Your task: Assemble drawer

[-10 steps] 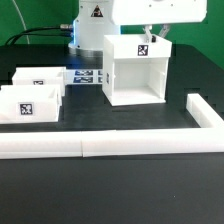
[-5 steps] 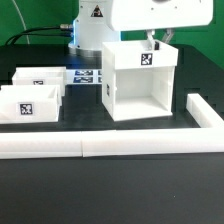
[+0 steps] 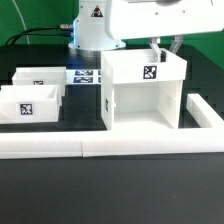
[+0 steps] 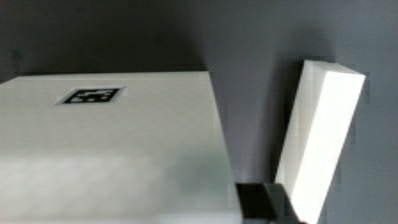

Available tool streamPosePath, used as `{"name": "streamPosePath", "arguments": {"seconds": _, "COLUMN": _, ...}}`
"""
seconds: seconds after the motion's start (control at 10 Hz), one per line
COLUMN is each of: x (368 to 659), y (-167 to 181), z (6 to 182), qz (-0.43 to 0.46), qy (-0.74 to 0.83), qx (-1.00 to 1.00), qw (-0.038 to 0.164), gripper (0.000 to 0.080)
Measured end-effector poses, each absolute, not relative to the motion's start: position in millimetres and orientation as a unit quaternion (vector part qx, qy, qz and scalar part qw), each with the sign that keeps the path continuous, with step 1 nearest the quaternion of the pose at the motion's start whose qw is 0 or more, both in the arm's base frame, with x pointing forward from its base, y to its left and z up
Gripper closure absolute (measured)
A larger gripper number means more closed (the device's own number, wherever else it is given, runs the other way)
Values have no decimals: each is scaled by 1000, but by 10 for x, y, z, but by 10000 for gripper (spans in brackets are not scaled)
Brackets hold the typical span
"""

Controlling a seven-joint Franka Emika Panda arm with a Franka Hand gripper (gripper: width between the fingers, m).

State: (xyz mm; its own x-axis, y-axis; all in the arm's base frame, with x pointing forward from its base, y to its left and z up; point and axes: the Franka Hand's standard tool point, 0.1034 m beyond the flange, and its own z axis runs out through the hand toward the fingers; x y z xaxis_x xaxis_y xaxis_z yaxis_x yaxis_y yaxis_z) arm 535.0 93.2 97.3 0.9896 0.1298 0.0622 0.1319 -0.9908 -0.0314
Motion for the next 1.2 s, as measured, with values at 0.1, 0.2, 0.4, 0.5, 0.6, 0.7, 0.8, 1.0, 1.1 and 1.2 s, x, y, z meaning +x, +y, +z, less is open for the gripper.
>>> {"name": "streamPosePath", "arguments": {"seconds": 0.1, "x": 5353, "y": 933, "z": 973, "qz": -30, "qy": -62, "qx": -997, "qw": 18, "gripper": 760}}
{"name": "streamPosePath", "arguments": {"seconds": 0.2, "x": 5353, "y": 934, "z": 974, "qz": -30, "qy": -62, "qx": -997, "qw": 18, "gripper": 760}}
{"name": "streamPosePath", "arguments": {"seconds": 0.4, "x": 5354, "y": 953, "z": 976, "qz": -30, "qy": -14, "qx": -999, "qw": 24, "gripper": 760}}
{"name": "streamPosePath", "arguments": {"seconds": 0.5, "x": 5354, "y": 972, "z": 978, "qz": -29, "qy": 24, "qx": -999, "qw": 29, "gripper": 760}}
{"name": "streamPosePath", "arguments": {"seconds": 0.6, "x": 5350, "y": 1001, "z": 980, "qz": -27, "qy": 80, "qx": -996, "qw": 33, "gripper": 760}}
{"name": "streamPosePath", "arguments": {"seconds": 0.7, "x": 5337, "y": 1061, "z": 980, "qz": -22, "qy": 160, "qx": -986, "qw": 36, "gripper": 760}}
{"name": "streamPosePath", "arguments": {"seconds": 0.8, "x": 5360, "y": 1074, "z": 987, "qz": -16, "qy": 218, "qx": -975, "qw": 41, "gripper": 760}}
{"name": "streamPosePath", "arguments": {"seconds": 1.0, "x": 5455, "y": 1052, "z": 976, "qz": -22, "qy": 290, "qx": -955, "qw": 54, "gripper": 760}}
{"name": "streamPosePath", "arguments": {"seconds": 1.1, "x": 5456, "y": 1073, "z": 991, "qz": -22, "qy": 316, "qx": -947, "qw": 55, "gripper": 758}}
{"name": "streamPosePath", "arguments": {"seconds": 1.2, "x": 5460, "y": 1089, "z": 996, "qz": -21, "qy": 335, "qx": -940, "qw": 58, "gripper": 758}}
